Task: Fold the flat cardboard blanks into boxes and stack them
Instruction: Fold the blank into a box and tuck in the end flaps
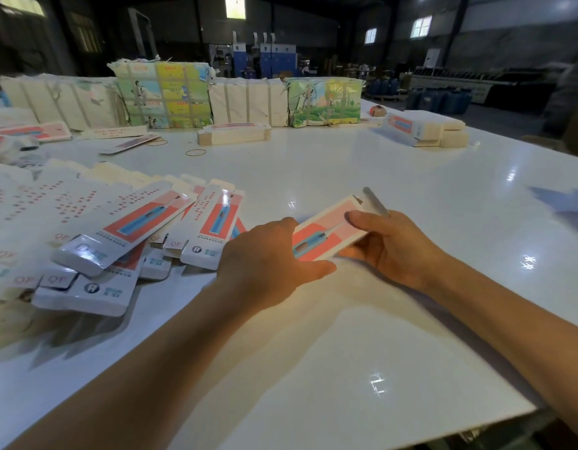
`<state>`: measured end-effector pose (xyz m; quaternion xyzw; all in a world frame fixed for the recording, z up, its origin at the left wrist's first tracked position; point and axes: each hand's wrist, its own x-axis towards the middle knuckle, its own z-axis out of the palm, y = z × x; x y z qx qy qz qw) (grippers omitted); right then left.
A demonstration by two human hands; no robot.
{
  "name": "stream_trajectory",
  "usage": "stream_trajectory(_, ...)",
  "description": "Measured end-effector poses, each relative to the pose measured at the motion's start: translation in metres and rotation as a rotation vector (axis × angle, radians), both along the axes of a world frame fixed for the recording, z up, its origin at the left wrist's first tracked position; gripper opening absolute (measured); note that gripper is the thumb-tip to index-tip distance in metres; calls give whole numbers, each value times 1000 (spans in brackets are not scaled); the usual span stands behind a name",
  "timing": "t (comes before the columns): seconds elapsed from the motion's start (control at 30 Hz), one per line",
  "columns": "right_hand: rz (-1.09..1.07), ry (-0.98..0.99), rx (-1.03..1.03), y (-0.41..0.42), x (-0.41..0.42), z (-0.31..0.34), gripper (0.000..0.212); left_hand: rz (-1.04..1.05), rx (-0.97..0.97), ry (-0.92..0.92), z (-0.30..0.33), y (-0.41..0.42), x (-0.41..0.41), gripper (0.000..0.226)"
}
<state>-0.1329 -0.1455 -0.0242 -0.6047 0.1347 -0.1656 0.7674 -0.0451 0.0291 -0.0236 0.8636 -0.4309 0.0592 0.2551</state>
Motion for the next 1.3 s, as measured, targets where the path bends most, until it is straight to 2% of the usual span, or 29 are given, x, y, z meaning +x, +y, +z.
stream_trajectory(0.03, -63, -28, -222, 3, 0, -3, 15, -1, -17, -8, -1, -1, -1, 45)
stream_trajectory(0.1, -238, -55, -811, 7, -2, -8, 18, 11, -42, -20, -2, -2, -1, 46)
stream_trajectory(0.13, -294, -64, -1021, 6, -3, -10, 20, 13, -43, -18, -2, -2, -1, 46)
stream_trajectory(0.17, -301, -70, -1100, 6, -3, -10, 22, 12, -40, -15, -3, -2, -1, 45)
stream_trajectory(0.2, -286, -81, -1063, 5, -3, -11, 26, 11, -38, -16, -3, -2, 0, 44)
stream_trajectory(0.3, -228, -110, -547, 5, 1, -6, 40, 12, -37, -30, -2, -1, 0, 44)
stream_trajectory(0.37, -223, -102, -369, 5, 3, -1, 42, 19, -23, -42, -1, -1, -1, 44)
stream_trajectory(0.6, -201, -136, -350, 1, -1, 0, 34, 61, 52, -59, -1, -2, -1, 56)
stream_trajectory(0.8, -181, -146, -308, -1, -1, -1, 46, 69, 61, -58, 1, -1, -3, 55)
stream_trajectory(0.9, -245, -160, -450, 0, -3, -2, 54, 60, 90, -90, 2, -3, -6, 57)
stream_trajectory(1.0, -294, -193, -564, 3, -6, -3, 47, 58, 95, -129, 2, -4, -8, 62)
stream_trajectory(1.07, -318, -219, -527, 4, -5, -4, 38, 59, 95, -169, 2, -3, -9, 64)
stream_trajectory(1.2, -262, -172, -262, -1, -2, 0, 26, 71, 108, -257, 2, -2, -11, 65)
stream_trajectory(1.3, -262, -180, -279, -1, -3, -1, 25, 73, 96, -271, 2, -1, -11, 65)
